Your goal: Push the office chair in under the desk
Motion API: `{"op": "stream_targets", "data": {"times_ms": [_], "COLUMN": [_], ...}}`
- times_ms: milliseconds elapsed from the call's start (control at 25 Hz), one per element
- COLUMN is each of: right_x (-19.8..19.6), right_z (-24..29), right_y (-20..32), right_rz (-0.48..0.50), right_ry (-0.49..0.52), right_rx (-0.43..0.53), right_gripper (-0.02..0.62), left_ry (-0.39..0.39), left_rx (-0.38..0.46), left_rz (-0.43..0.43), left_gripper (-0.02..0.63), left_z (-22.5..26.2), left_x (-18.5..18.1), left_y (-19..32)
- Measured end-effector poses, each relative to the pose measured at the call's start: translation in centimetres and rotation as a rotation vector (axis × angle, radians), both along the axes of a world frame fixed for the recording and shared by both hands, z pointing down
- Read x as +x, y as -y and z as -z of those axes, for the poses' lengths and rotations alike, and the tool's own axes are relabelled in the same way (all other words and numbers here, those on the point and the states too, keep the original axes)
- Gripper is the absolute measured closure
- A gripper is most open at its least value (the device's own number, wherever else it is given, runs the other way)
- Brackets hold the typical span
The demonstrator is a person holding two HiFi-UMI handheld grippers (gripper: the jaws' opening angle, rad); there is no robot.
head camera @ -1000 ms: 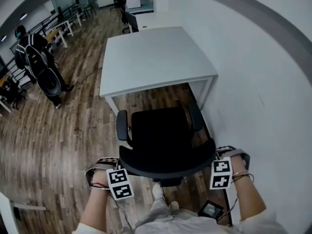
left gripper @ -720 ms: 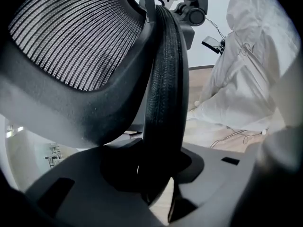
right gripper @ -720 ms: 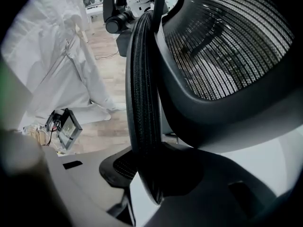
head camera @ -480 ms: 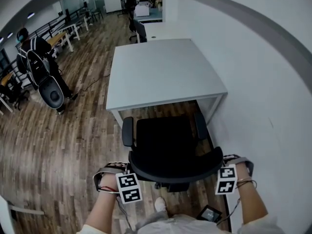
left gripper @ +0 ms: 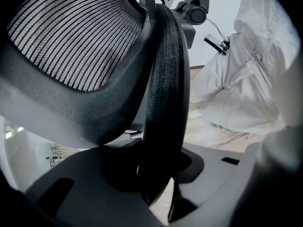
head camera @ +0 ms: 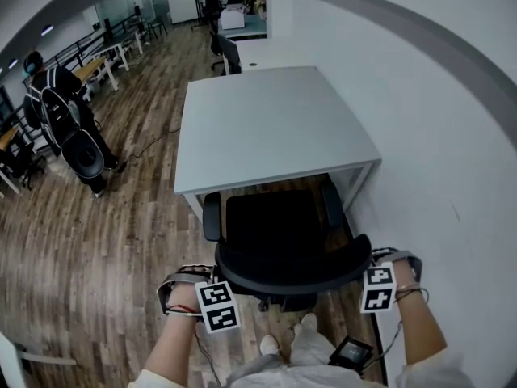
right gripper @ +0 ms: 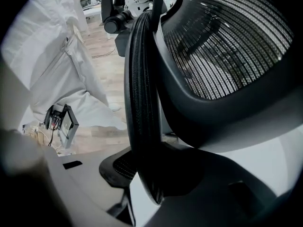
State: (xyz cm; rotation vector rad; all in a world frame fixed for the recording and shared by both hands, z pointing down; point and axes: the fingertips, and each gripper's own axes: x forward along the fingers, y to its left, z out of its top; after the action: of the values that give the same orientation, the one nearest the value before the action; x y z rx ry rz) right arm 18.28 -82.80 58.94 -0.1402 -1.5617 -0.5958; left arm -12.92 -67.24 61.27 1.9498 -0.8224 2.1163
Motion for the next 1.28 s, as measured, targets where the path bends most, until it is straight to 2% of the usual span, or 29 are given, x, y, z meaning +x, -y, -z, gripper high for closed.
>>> {"op": "stream_targets", "data": {"times_ms": [160, 360, 1000, 1280], "right_x": [-0.7, -3.7, -6.9, -7.4], "right_z": [-0.4, 0.7, 0.6, 0.7], "right_y": [2.0, 5.3, 15.6, 18.9], "right_rz": [-0.001, 0.052, 0.132, 0.171], "right_ry": [0.005, 0.027, 0.026, 0.022], "right_rx": [-0.002, -0.013, -0.002, -0.006], "right_gripper": [0.459, 0.459, 0.459, 0.459], "left_ry": [0.007, 0.008, 0.019, 0.008], "left_rx": [-0.003, -0.019, -0.025, -0.028], "left_rz": [0.011, 0.034, 0.115, 0.148], "left_gripper": [0.482, 0.482, 0.482, 0.482], "left_z": [0.1, -0.1, 0.0, 0.1], "left_x": [-1.0, -2.3, -4.8, -4.5], "left_y": [1.8, 4.9, 12.9, 15.1]}}
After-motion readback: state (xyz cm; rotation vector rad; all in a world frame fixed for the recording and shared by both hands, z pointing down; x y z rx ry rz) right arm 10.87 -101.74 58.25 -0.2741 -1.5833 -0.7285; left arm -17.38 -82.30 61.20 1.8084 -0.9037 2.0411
